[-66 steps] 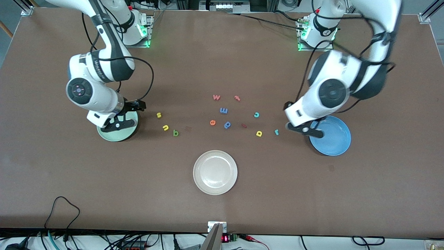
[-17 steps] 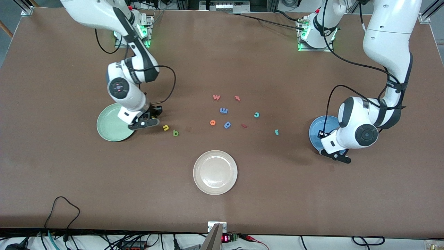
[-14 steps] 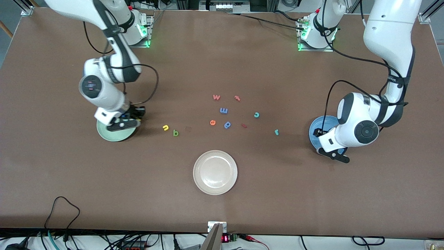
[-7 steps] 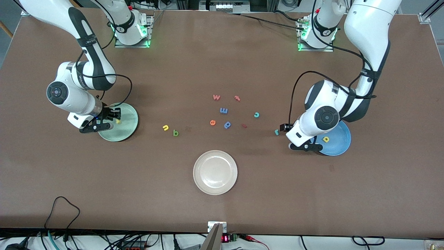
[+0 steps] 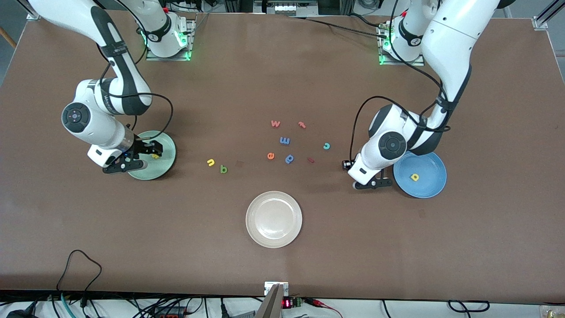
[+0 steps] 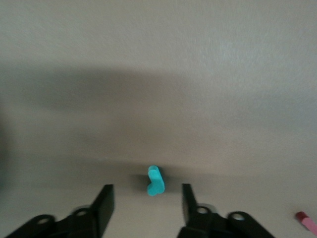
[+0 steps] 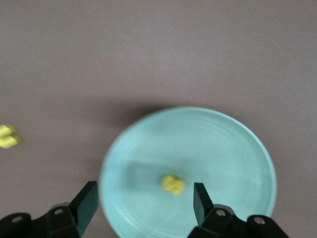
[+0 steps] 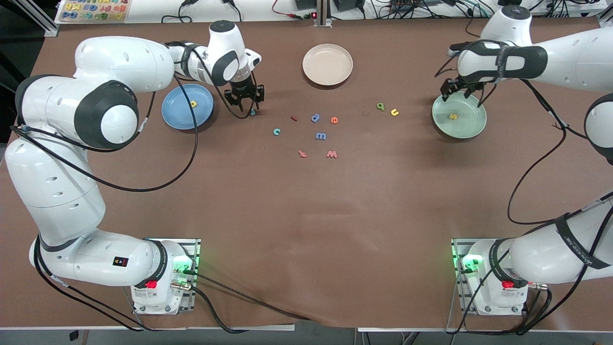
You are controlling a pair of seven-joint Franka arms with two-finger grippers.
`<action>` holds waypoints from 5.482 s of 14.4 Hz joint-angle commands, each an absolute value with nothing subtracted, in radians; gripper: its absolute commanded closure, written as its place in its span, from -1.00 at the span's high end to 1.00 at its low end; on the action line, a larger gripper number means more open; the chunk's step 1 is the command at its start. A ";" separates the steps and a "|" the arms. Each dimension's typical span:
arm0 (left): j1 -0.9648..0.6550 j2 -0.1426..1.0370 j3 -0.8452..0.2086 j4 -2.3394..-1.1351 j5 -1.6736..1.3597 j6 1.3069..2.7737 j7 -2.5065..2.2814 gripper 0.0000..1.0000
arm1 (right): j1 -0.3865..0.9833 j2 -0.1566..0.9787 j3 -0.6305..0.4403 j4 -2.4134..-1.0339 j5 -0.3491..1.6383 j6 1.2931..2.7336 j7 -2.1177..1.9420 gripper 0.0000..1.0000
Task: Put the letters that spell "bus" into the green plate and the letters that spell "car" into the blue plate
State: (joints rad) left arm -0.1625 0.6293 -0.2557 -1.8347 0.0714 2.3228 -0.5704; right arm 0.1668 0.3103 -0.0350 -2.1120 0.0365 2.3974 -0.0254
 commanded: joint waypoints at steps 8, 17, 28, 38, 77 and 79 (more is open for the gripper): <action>-0.193 0.649 -0.242 -1.861 0.103 2.387 -0.580 -0.20 | 0.399 0.486 -0.038 -1.922 0.119 2.396 0.792 0.72; -0.189 0.650 -0.242 -1.870 0.161 2.388 -0.581 -0.67 | 0.428 0.586 -0.046 -1.873 0.229 2.414 0.877 0.69; -0.121 0.519 -0.222 -1.819 0.308 2.099 -0.523 -0.92 | 0.433 0.589 -0.051 -1.896 0.221 2.405 0.871 0.20; 0.069 0.511 -0.230 -1.859 0.321 2.072 -0.267 1.00 | 0.439 0.601 -0.051 -1.901 0.219 2.410 0.867 0.08; 0.084 0.529 -0.594 -2.030 0.630 2.424 -0.376 -0.61 | 0.231 0.406 -0.011 -1.849 0.061 2.195 0.075 1.00; 0.121 0.523 -0.606 -1.976 0.629 2.286 -0.329 -0.61 | 0.274 0.431 -0.011 -1.809 0.058 2.195 0.122 1.00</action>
